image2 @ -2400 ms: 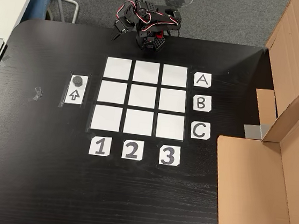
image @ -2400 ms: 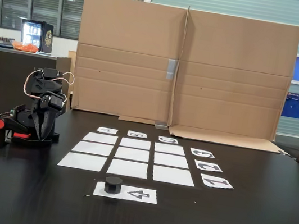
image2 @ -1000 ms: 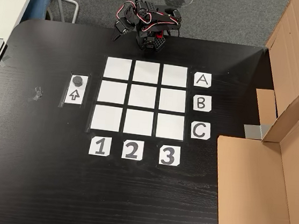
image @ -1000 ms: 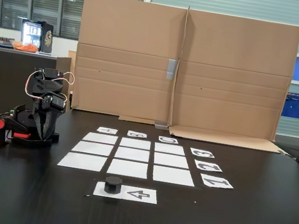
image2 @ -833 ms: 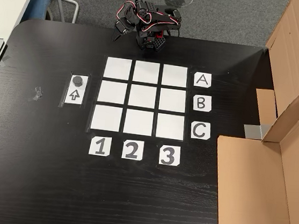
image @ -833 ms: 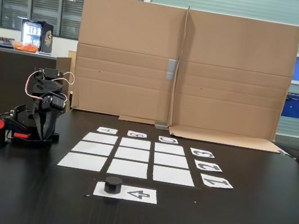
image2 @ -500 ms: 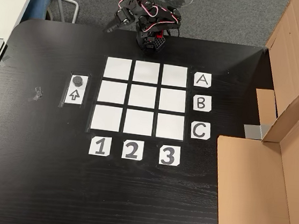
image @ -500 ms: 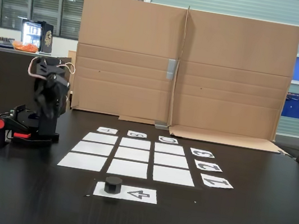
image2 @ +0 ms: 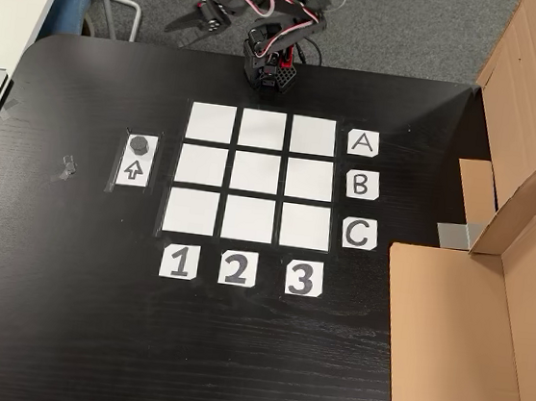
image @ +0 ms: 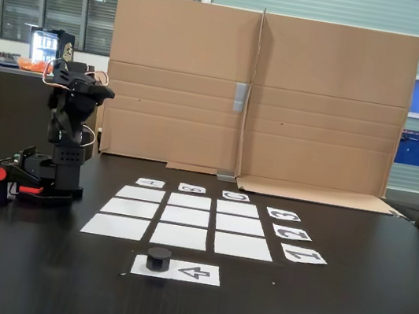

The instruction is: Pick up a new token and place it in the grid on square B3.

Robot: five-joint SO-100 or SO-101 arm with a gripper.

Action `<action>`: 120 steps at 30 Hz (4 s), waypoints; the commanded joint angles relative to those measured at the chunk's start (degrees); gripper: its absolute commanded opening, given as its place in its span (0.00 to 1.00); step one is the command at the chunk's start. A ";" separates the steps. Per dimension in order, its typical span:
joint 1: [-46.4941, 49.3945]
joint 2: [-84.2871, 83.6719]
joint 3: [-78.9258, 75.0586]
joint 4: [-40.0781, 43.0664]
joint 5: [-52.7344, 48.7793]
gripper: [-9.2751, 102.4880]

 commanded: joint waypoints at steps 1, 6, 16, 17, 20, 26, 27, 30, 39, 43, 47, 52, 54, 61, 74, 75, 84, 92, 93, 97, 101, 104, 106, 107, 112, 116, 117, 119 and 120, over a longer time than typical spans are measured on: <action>0.18 -15.56 -13.27 -1.05 1.41 0.56; 0.00 -26.72 -23.29 1.93 2.11 0.56; 0.97 -45.70 -41.84 9.05 2.11 0.55; 1.14 -47.64 -43.86 9.49 2.11 0.55; 1.58 -54.40 -51.50 12.48 1.85 0.55; 1.32 -70.84 -70.58 22.50 1.67 0.55; 1.23 -73.04 -73.30 23.64 1.67 0.55; 0.79 -76.46 -77.17 24.96 1.14 0.55; -4.75 -80.24 -77.43 26.63 0.18 0.55; -7.73 -82.71 -77.43 28.04 0.35 0.55; -10.46 -84.81 -77.43 28.48 0.88 0.55; -13.62 -87.98 -77.61 28.48 2.29 0.55; -14.68 -89.74 -78.40 28.48 3.16 0.55; -15.91 -98.70 -88.68 32.08 5.45 0.55; -15.91 -110.83 -104.15 36.56 7.38 0.55; -15.91 -111.36 -104.24 36.56 7.47 0.55; -15.64 -117.69 -107.93 36.56 8.17 0.55; -16.00 -120.94 -110.04 36.56 8.61 0.55; -16.08 -121.38 -110.21 36.56 8.70 0.55; -16.44 -124.01 -111.88 36.56 9.05 0.55; -16.79 -126.74 -113.47 36.56 9.32 0.56; -16.96 -128.94 -115.31 36.56 9.58 0.56; -17.23 -129.81 -115.75 36.56 9.58 0.56; -17.40 -130.43 -116.02 36.56 9.58 0.56; -18.02 -132.71 -117.77 36.56 9.84 0.50; -18.54 -133.68 -117.86 36.65 9.93 0.18; -18.63 -133.86 -117.86 36.83 9.93 0.16; -18.72 -134.03 -117.86 37.09 9.76 0.13; -18.72 -134.03 -117.86 37.09 9.76 0.11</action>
